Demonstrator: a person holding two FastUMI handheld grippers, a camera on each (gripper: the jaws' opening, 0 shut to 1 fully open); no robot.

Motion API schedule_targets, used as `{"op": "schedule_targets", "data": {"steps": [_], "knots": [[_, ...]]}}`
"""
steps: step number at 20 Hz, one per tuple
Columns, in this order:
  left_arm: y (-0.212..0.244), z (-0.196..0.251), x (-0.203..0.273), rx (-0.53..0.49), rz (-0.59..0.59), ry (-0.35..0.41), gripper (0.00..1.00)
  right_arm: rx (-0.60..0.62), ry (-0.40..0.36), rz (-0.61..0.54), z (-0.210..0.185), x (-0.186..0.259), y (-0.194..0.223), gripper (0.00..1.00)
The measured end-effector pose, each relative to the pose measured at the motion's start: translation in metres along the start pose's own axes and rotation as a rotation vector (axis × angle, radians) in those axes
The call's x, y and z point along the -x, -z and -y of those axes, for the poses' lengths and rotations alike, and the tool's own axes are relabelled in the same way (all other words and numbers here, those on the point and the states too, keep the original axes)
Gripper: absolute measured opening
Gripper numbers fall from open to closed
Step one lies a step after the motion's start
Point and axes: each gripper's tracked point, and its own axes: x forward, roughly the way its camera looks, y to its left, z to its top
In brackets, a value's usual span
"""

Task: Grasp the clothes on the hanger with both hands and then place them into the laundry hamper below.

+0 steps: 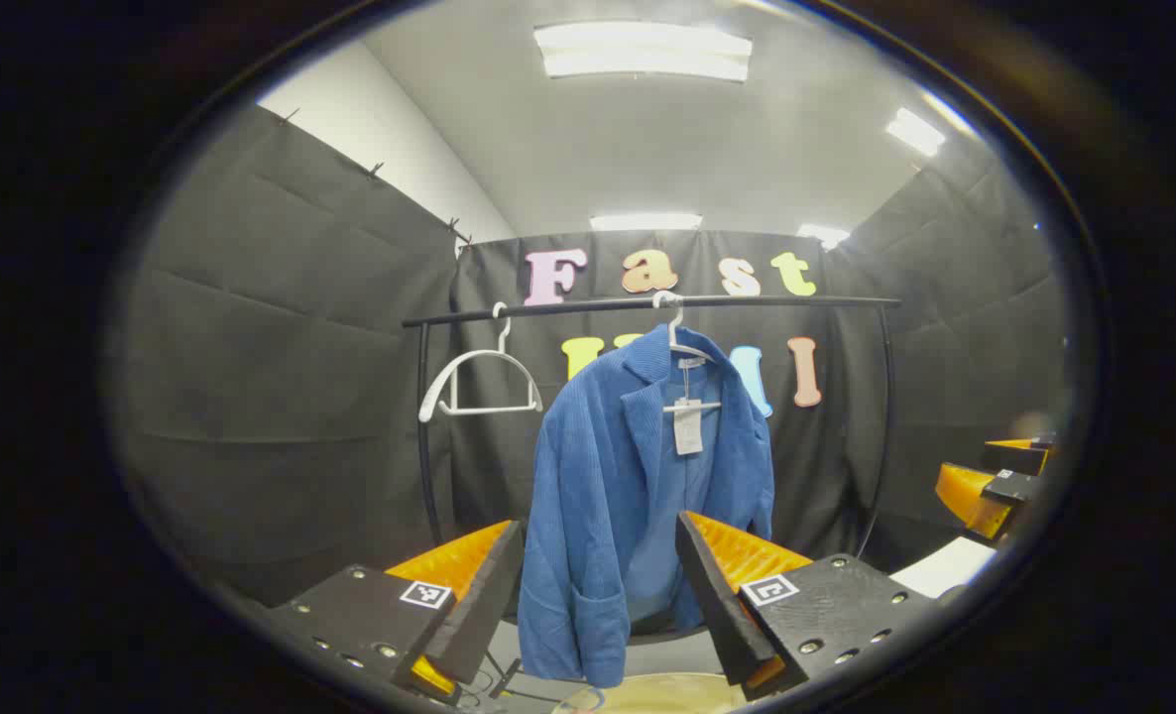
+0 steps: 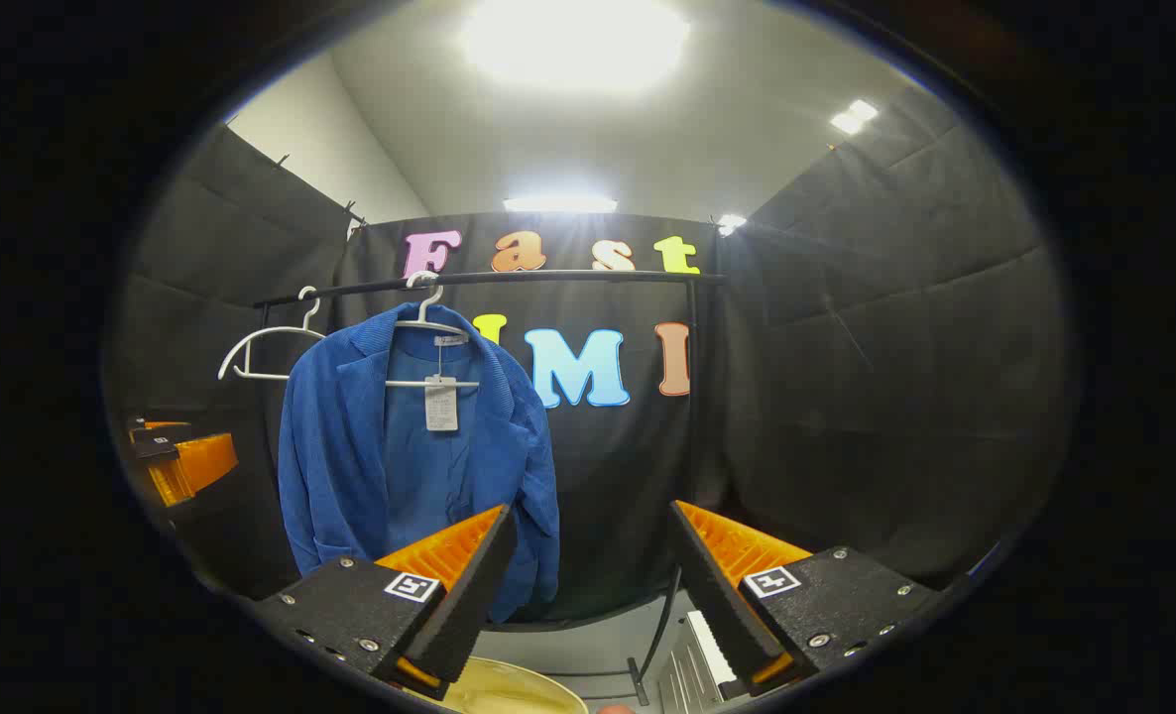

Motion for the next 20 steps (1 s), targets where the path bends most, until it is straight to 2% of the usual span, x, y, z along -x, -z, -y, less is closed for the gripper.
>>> {"op": "schedule_targets", "data": {"steps": [1, 2, 20], "knots": [[0.000, 0.000, 0.000, -0.001, 0.002, 0.001, 0.93, 0.001, 0.001, 0.003, 0.001, 0.000, -0.001, 0.95], [-0.002, 0.001, 0.000, -0.003, 0.003, 0.003, 0.90, 0.000, 0.000, 0.004, 0.001, 0.000, -0.001, 0.95], [-0.002, -0.007, -0.004, -0.005, 0.011, 0.025, 0.90, -0.017, 0.003, 0.003, -0.011, 0.002, -0.004, 0.95]]}}
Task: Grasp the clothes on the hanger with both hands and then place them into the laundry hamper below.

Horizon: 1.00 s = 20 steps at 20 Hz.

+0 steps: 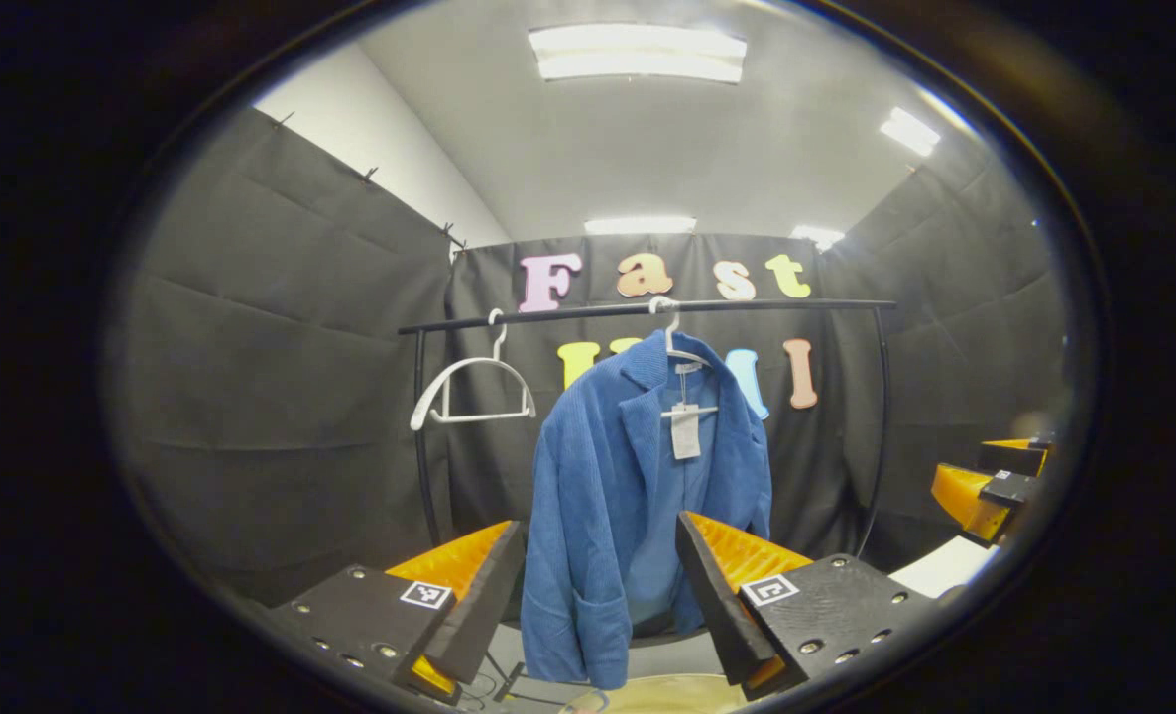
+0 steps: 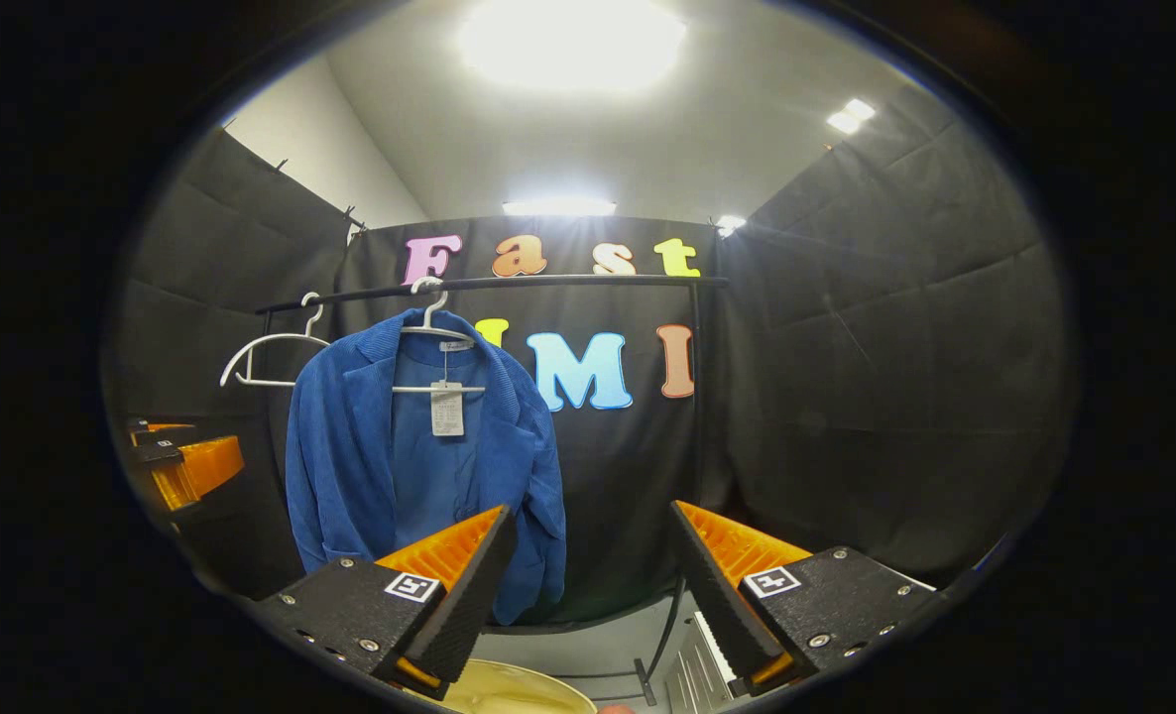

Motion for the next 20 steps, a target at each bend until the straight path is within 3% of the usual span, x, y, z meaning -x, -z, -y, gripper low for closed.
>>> {"op": "schedule_targets", "data": {"steps": [16, 17, 18, 19, 20], "knots": [[-0.024, -0.014, -0.010, 0.037, 0.059, 0.074, 0.89, -0.022, 0.000, 0.031, -0.042, -0.004, -0.023, 0.95], [-0.024, -0.015, -0.013, 0.038, 0.060, 0.072, 0.93, -0.028, -0.005, 0.033, -0.044, -0.006, -0.026, 0.95], [-0.025, -0.014, -0.017, 0.042, 0.060, 0.073, 0.89, -0.030, -0.009, 0.040, -0.046, -0.010, -0.030, 0.95], [-0.026, -0.011, -0.021, 0.049, 0.061, 0.075, 0.93, -0.028, -0.010, 0.045, -0.046, -0.014, -0.033, 0.95], [-0.027, -0.010, -0.025, 0.056, 0.060, 0.077, 0.89, -0.026, -0.011, 0.048, -0.046, -0.019, -0.036, 0.95]]}}
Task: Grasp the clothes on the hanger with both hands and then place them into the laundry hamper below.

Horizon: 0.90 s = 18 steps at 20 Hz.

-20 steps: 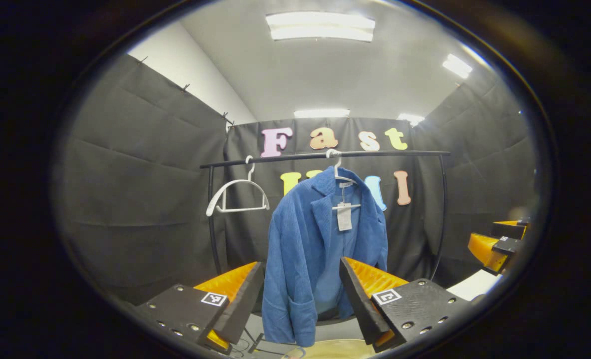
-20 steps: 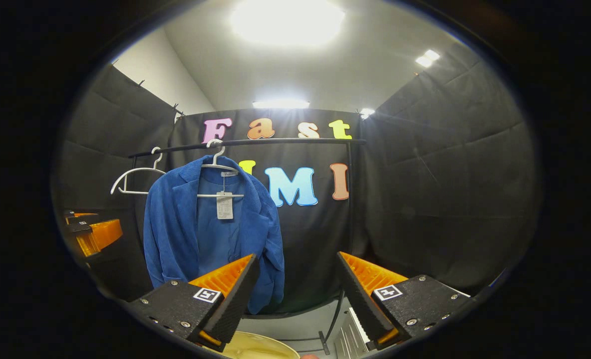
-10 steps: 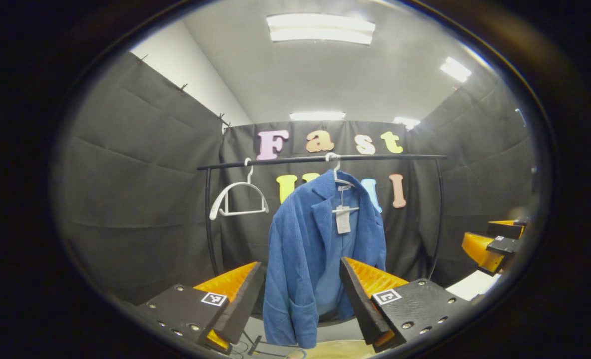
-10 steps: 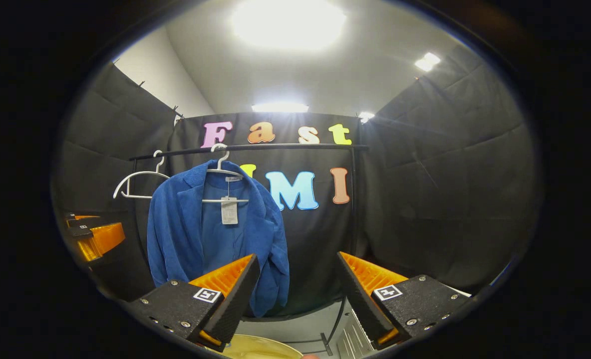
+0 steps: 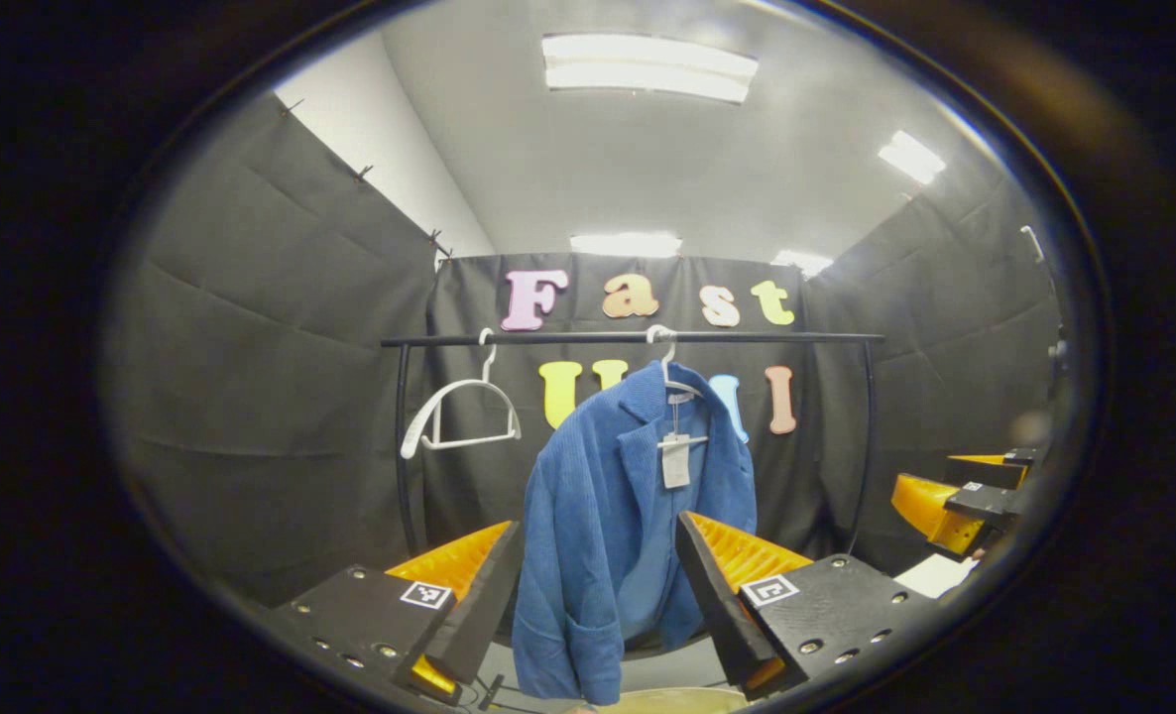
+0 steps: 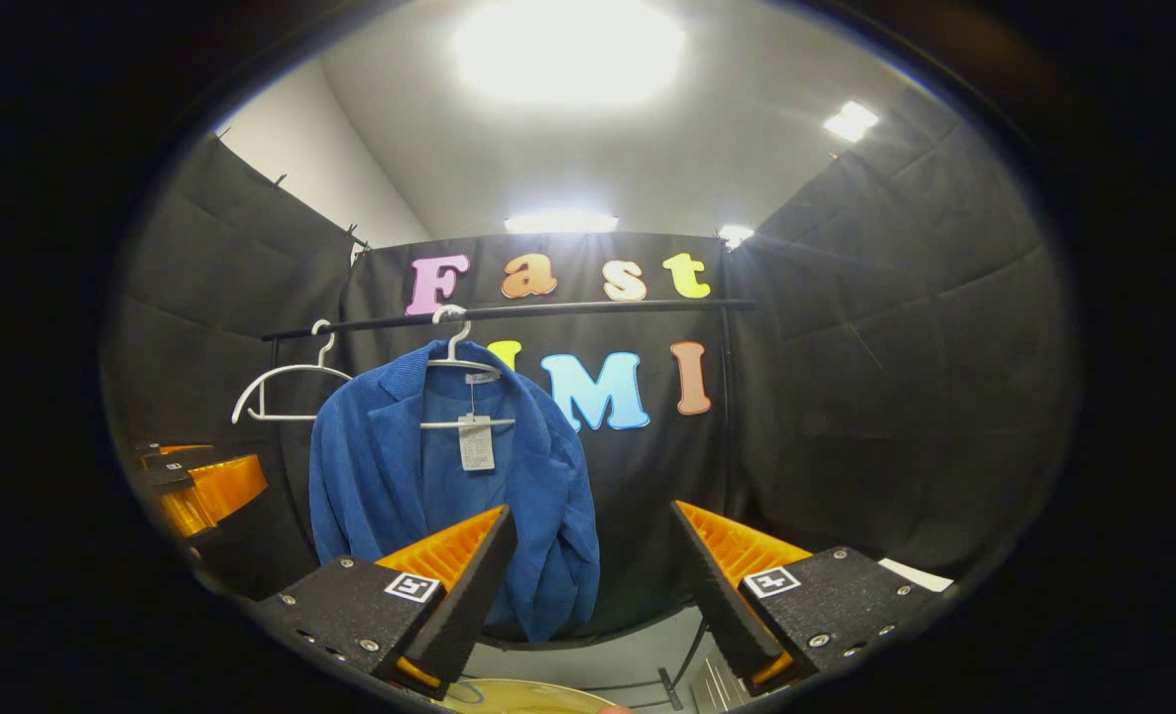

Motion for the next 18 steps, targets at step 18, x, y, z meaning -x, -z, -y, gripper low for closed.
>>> {"op": "schedule_targets", "data": {"steps": [18], "knots": [[-0.002, 0.054, -0.129, -0.057, 0.031, -0.102, 0.89, -0.049, -0.229, 0.030, -0.024, -0.154, -0.011, 0.95]]}}
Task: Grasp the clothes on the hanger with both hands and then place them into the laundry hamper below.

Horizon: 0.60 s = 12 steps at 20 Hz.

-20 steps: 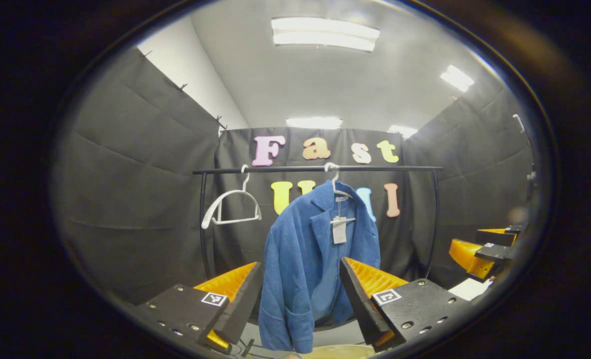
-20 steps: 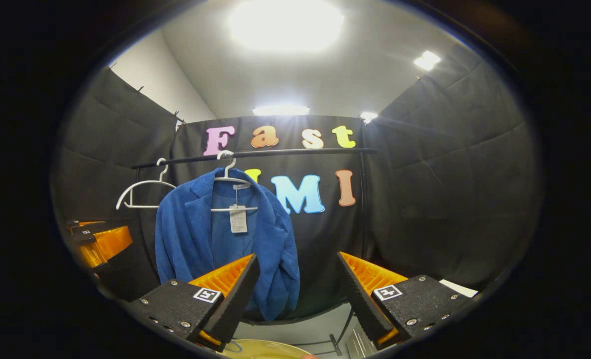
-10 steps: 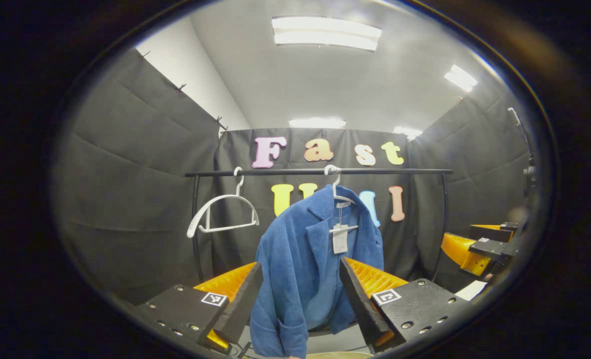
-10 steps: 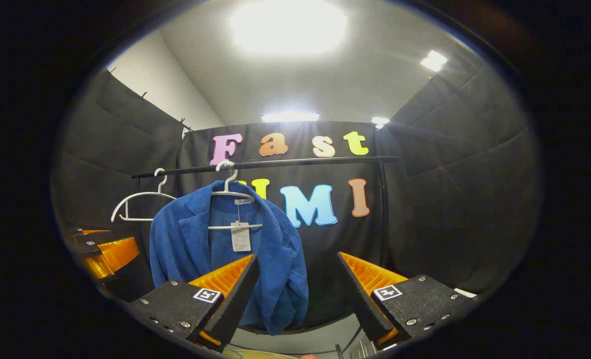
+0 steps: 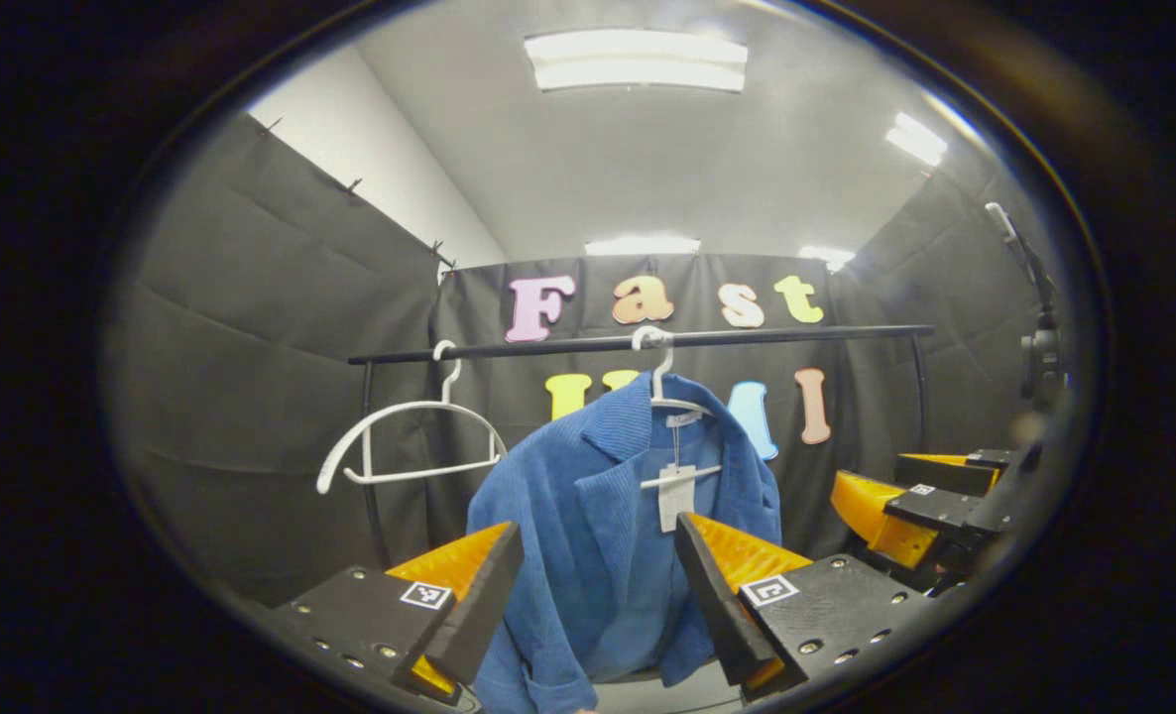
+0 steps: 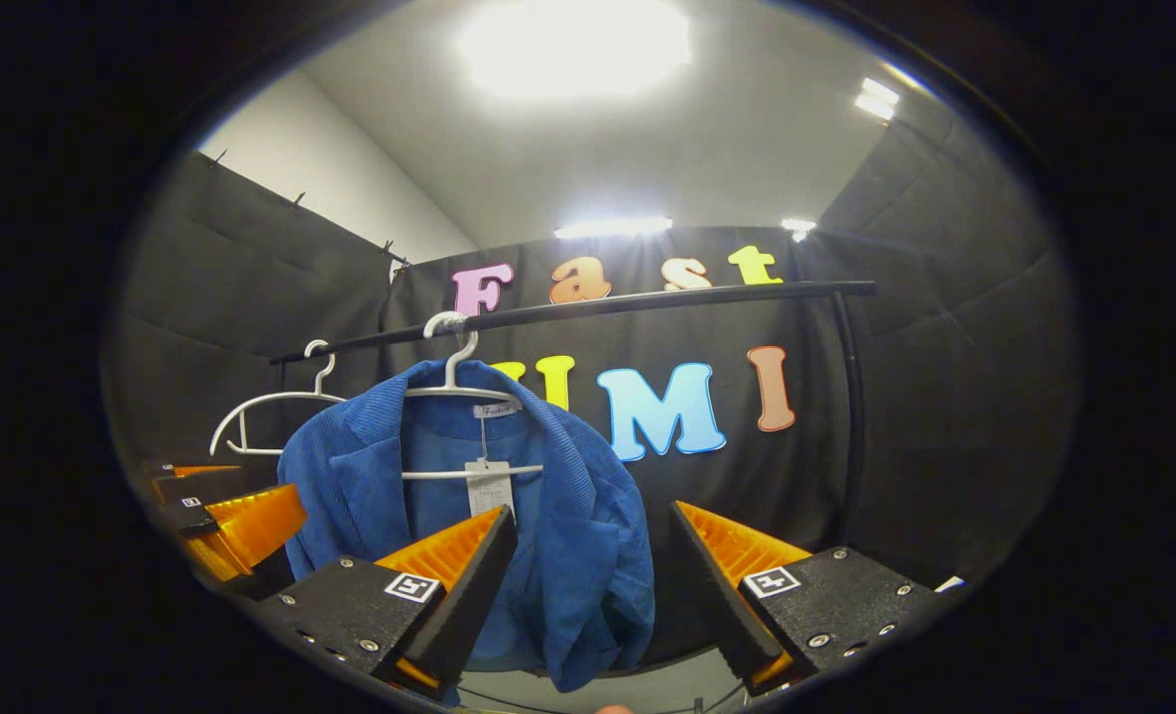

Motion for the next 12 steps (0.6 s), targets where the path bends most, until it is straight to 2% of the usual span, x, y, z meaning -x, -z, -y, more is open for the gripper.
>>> {"op": "schedule_targets", "data": {"steps": [9, 10, 12], "knots": [[0.035, 0.013, -0.064, 0.010, -0.014, -0.092, 0.90, -0.031, -0.096, -0.054, 0.005, -0.066, 0.038, 0.95], [0.040, 0.010, -0.071, 0.009, -0.020, -0.112, 0.94, -0.036, -0.109, -0.059, 0.003, -0.074, 0.042, 0.95], [0.048, 0.008, -0.081, 0.007, -0.027, -0.137, 0.90, -0.045, -0.135, -0.065, 0.001, -0.087, 0.049, 0.95]]}}
